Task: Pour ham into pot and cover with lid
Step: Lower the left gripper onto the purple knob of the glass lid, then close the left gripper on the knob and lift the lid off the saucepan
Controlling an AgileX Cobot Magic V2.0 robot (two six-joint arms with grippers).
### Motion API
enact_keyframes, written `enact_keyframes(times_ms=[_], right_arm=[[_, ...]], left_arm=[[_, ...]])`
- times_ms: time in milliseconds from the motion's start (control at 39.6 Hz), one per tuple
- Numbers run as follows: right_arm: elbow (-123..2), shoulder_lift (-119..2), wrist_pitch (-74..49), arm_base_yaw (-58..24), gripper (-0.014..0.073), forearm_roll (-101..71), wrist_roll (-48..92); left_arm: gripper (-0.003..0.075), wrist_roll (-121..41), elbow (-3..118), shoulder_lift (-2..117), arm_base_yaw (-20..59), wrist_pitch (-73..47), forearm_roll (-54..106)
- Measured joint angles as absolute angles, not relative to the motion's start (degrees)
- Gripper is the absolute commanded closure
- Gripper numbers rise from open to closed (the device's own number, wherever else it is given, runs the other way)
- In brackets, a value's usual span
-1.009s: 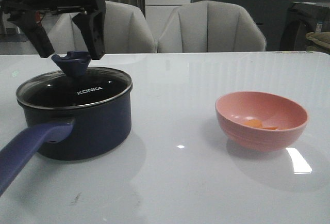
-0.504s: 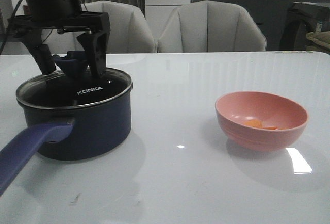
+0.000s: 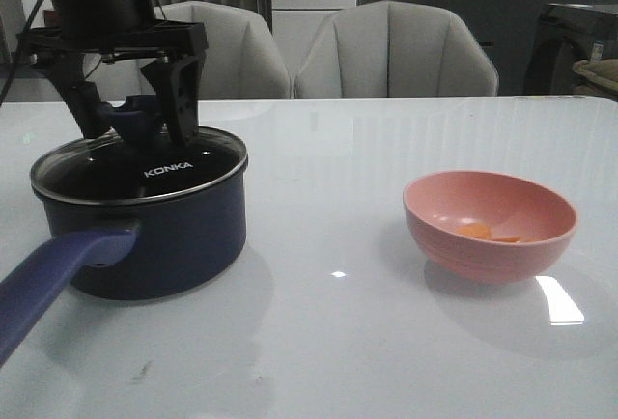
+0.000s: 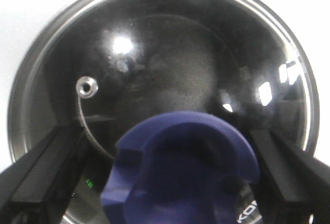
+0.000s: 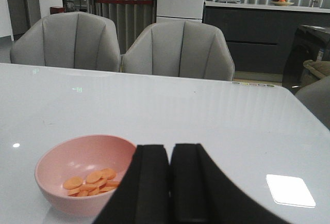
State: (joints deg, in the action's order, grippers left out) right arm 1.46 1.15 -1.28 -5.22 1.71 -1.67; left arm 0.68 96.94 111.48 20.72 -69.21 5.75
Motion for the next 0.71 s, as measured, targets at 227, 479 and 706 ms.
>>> enact_keyframes(times_ms=[227, 479, 706], right_arm=[[1.5, 1.2, -1.3, -5.2, 0.0458, 1.7, -1.7], [1.5, 1.2, -1.3, -5.2, 0.0458, 1.7, -1.7], [1.5, 1.2, -1.3, -5.2, 0.0458, 1.7, -1.7]], left_arm=[[0.0126, 0.6, 97.6, 112.3, 20.7, -70.1, 5.7], [0.0302, 0.5, 98.4, 112.5, 21.0, -70.5, 5.9], [0.0366, 0.5, 100.3, 113.2, 21.1, -71.7, 6.1]])
